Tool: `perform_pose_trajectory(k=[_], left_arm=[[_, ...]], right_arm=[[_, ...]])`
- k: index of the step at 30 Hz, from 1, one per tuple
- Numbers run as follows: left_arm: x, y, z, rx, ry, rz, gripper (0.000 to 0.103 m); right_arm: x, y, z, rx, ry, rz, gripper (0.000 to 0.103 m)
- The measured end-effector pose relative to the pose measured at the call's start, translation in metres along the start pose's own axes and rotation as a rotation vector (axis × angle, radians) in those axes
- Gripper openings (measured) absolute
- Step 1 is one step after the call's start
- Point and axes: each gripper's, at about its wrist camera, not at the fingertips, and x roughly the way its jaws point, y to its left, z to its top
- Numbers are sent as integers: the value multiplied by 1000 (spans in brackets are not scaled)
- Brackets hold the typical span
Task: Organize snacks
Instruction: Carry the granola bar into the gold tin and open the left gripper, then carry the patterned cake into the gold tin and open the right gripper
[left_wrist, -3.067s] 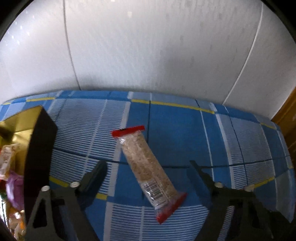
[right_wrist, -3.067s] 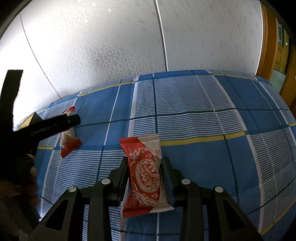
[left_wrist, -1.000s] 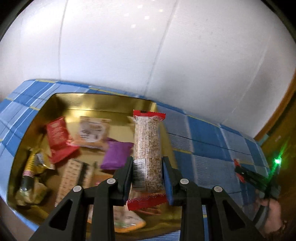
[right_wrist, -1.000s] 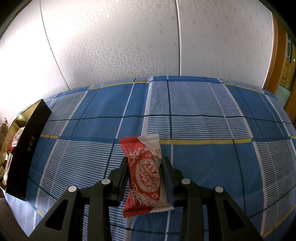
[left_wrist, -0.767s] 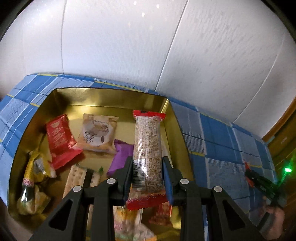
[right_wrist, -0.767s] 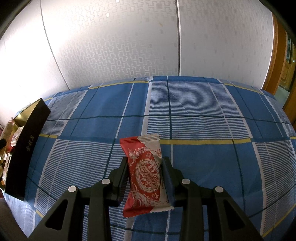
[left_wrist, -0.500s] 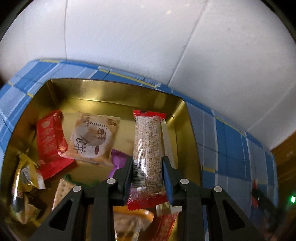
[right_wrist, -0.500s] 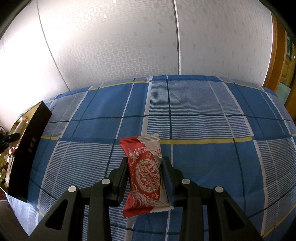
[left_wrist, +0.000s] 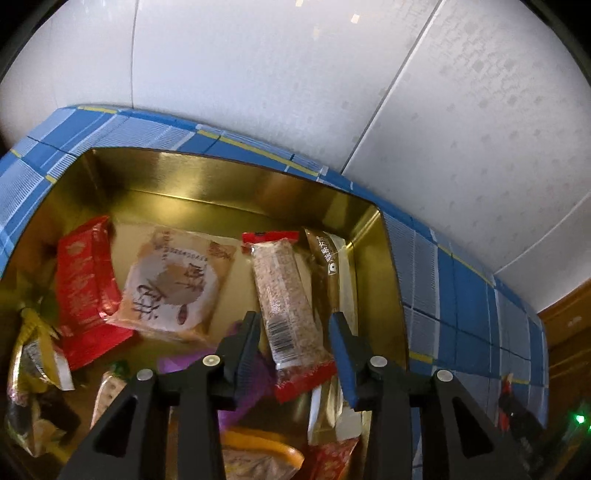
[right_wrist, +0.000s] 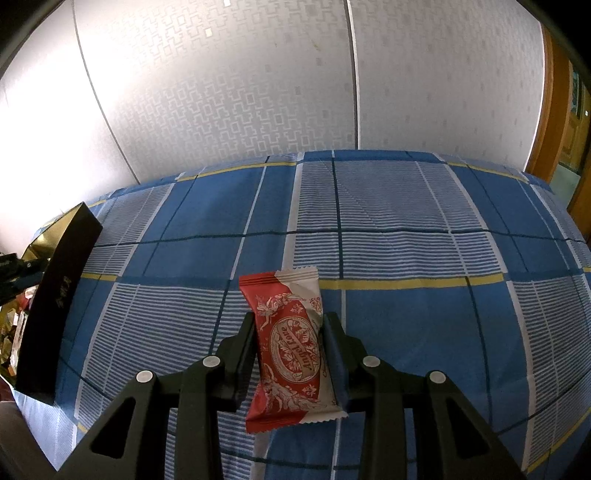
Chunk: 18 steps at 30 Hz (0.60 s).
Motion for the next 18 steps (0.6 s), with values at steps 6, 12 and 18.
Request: perform_pose_trajectory(k=[6,12,18], left_arm=[[-32,5,-23,89,-101,-3,58],[-63,16,-48,172,-215,43,69],[-82,37,-62,191,-305,79,84]], right_arm=[[0,2,-1,-16,-5,-17,36],[-1,3,-2,-5,-18,-23,36],[-5,4,-4,23,-45,9,35]])
